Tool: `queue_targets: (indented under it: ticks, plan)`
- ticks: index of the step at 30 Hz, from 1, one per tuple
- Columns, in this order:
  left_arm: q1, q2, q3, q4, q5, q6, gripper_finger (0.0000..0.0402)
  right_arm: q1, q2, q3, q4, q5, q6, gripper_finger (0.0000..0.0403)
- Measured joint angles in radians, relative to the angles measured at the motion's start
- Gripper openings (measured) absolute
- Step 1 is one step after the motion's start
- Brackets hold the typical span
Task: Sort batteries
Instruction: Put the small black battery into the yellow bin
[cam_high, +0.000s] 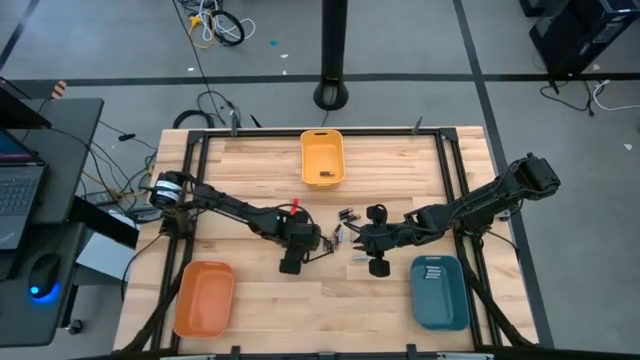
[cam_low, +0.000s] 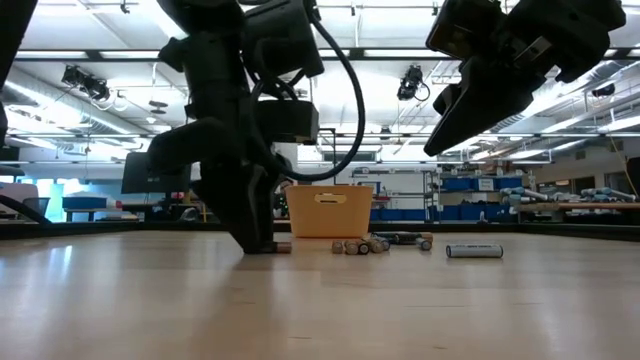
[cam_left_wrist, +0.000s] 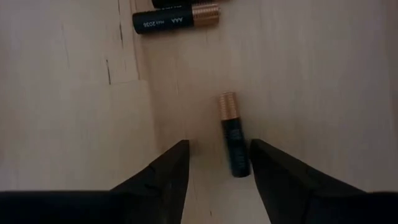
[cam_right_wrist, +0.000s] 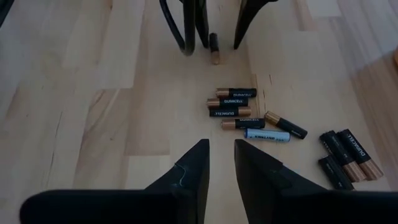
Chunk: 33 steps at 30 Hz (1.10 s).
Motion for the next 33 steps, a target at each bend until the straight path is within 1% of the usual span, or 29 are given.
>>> queue_targets:
  ticks: [4, 9, 13, 18, 20, 25, 33]
  plan:
    - [0.003, 0.008, -0.002, 0.009, -0.001, 0.000, 0.0177, 0.000, 0.000, 0.000, 0.002, 0.000, 0.000, 0.0085]
    - [0.003, 0.010, 0.002, 0.018, 0.013, -0.002, 0.0149, 0.000, 0.000, 0.000, 0.002, 0.000, 0.000, 0.0086]
    - [0.002, 0.011, 0.002, 0.022, -0.008, -0.033, 0.0109, 0.000, 0.000, 0.000, 0.002, 0.000, 0.000, 0.0086]
    - [0.004, 0.012, 0.003, 0.030, -0.027, -0.075, 0.0039, 0.000, 0.000, 0.000, 0.002, 0.000, -0.001, 0.0085]
    - [0.003, 0.008, 0.002, 0.032, -0.046, -0.079, 0.0022, 0.000, 0.000, 0.000, 0.002, 0.000, -0.003, 0.0085]
    - [0.004, 0.006, 0.007, 0.039, -0.060, -0.078, 0.0022, 0.000, 0.000, 0.000, 0.002, 0.000, -0.004, 0.0086]
    - [0.007, 0.011, 0.069, -0.020, -0.081, -0.049, 0.0022, 0.000, 0.000, 0.000, 0.002, 0.000, -0.008, 0.0086]
